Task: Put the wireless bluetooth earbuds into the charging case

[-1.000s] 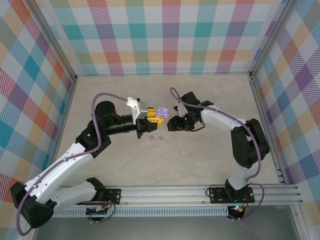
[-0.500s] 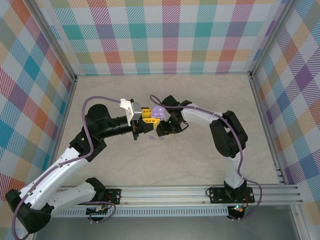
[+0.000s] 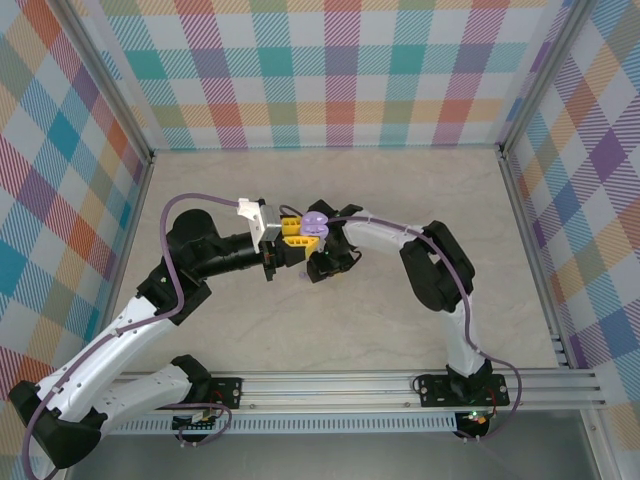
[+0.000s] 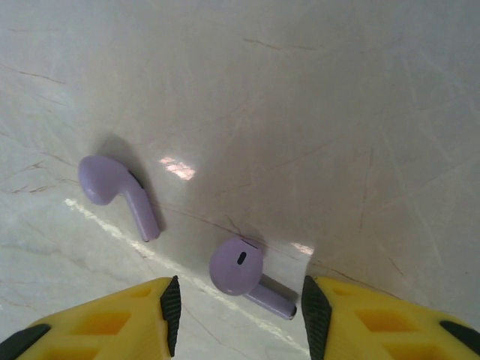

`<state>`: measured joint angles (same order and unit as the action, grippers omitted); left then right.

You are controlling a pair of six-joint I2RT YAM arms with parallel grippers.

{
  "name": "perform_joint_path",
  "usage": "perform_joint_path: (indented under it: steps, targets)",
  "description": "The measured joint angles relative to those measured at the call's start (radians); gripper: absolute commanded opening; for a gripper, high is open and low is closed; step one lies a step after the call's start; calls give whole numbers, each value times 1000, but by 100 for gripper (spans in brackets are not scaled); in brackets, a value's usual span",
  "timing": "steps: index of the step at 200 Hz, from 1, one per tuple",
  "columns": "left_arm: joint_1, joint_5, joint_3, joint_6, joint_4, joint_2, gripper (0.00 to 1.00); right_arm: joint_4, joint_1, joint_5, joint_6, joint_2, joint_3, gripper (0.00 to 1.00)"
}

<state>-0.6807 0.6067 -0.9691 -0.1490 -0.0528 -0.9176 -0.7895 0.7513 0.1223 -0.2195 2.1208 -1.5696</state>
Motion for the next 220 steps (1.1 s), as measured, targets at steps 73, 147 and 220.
perform_joint_path:
  steps: [73,147,220]
  targets:
    - [0,-6,10,0,1,0,10,-34,3,-137,-37,26,-43,37]
    - [0,-7,10,0,1,3,10,-51,-31,-199,-91,23,-40,35]
    - [0,-6,10,0,1,3,10,-75,-35,-197,-107,12,-27,41]
